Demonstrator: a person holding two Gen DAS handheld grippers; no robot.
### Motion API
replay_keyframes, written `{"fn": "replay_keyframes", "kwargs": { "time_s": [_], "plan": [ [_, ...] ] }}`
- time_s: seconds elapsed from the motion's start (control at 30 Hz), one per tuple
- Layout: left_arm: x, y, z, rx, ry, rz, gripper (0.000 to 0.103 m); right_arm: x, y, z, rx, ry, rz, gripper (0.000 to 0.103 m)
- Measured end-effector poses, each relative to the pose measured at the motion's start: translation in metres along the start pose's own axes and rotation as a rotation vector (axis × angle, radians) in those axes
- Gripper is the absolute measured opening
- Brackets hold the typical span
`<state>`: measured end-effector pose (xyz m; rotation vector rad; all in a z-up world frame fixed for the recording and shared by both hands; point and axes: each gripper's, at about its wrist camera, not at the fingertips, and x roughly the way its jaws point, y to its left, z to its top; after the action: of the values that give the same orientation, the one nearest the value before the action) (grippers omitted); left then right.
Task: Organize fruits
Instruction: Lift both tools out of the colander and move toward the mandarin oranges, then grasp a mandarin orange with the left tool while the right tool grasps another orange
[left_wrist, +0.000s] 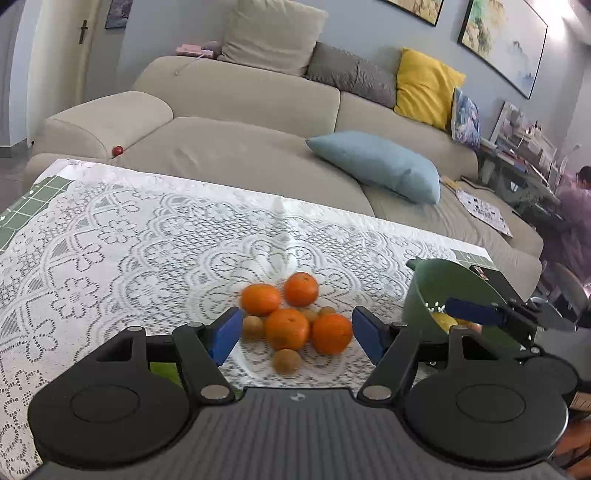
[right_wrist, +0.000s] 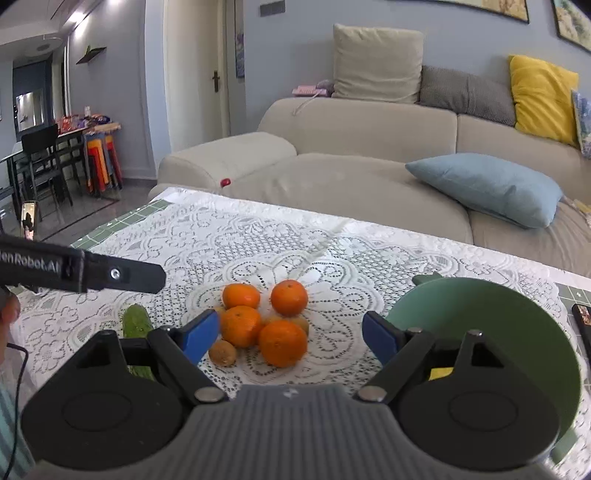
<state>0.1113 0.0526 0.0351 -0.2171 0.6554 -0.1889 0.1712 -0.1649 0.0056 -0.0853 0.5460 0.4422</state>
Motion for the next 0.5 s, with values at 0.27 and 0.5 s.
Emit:
{"fn": "replay_keyframes", "kwargs": {
  "time_s": [0.27, 0.5],
  "plan": [
    [0.016, 0.018, -0.019, 0.010, 0.017, -0.052, 0.067, 0.018, 0.020, -0.027, -0.024, -0.020, -0.015, 0.071],
    [0.041, 0.012, -0.027, 0.081, 0.026, -0.042, 0.061, 0.047, 0.021, -0.033, -0.044, 0.040, -0.018, 0.058]
  ]
}}
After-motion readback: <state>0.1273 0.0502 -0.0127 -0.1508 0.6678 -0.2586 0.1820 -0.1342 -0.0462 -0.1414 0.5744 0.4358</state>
